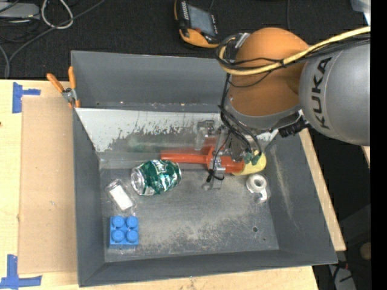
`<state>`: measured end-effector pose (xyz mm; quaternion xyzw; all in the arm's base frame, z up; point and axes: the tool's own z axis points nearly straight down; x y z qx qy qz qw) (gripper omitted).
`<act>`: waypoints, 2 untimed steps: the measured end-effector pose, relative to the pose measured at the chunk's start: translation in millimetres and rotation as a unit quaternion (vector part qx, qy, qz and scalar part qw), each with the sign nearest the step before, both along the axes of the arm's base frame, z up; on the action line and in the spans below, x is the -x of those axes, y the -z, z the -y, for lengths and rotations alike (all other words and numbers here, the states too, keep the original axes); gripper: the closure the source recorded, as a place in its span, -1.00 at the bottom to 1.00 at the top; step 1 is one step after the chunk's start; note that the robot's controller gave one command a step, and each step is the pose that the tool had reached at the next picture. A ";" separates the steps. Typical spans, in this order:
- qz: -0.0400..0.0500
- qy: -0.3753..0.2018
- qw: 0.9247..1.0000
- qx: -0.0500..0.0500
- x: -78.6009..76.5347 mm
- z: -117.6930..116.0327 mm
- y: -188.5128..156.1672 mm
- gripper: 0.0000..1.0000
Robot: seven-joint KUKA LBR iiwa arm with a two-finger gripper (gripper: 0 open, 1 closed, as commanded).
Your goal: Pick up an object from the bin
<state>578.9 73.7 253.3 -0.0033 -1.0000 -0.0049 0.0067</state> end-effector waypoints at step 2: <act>0.006 -0.173 0.985 0.000 -30.7 53.3 6.6 1.00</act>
Offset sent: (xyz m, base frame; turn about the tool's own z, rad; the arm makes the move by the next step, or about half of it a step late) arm 0.0000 0.0000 0.0000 0.0000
